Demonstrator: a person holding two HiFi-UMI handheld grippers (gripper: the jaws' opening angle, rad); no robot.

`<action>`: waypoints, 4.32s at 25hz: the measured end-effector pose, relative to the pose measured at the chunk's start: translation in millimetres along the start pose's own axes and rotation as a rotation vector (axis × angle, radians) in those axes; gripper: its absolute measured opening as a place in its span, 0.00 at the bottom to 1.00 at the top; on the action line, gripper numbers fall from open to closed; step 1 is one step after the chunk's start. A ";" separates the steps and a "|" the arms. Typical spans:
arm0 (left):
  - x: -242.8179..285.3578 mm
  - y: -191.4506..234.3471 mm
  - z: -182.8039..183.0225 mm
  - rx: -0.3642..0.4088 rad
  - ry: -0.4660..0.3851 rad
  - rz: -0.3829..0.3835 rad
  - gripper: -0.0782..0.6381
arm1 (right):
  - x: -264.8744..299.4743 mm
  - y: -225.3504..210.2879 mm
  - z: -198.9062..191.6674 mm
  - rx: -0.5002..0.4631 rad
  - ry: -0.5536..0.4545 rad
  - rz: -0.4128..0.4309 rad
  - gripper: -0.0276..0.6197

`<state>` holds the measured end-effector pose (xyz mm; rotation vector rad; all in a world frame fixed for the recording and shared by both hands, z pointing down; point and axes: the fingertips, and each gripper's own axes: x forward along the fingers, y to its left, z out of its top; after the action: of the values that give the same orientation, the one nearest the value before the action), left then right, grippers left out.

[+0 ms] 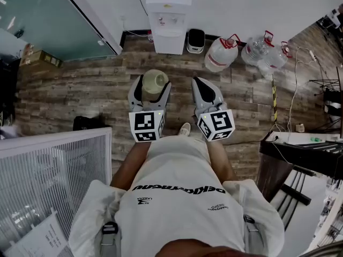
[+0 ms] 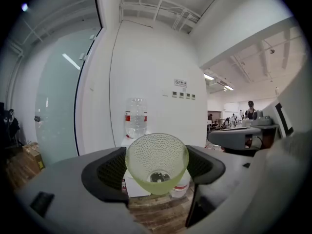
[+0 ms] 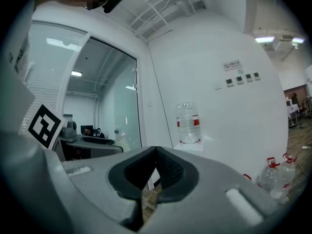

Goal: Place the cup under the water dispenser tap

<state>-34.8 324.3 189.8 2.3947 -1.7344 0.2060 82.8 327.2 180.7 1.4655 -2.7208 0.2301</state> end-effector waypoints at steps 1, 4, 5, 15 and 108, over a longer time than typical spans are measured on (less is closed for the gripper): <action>5.6 -3.2 -0.6 0.000 0.001 0.003 0.62 | 1.2 -7.5 -1.2 -0.002 0.004 0.003 0.04; 21.4 -13.3 -2.4 0.007 0.006 0.012 0.62 | 5.3 -26.2 -3.7 0.009 0.006 0.031 0.04; 25.0 -17.2 -3.9 0.006 0.009 0.015 0.62 | 5.3 -31.0 -4.2 0.018 0.004 0.044 0.04; 64.0 -19.6 -1.7 -0.037 0.017 0.058 0.62 | 28.8 -80.0 -12.4 0.056 -0.028 0.046 0.04; 614.8 231.4 -316.2 0.085 0.218 -0.025 0.63 | 464.5 -297.7 -304.1 0.087 0.249 -0.149 0.04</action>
<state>-66.1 -244.8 644.4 2.3485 -1.6269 0.5262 64.4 -172.4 564.0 1.5368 -2.4229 0.4929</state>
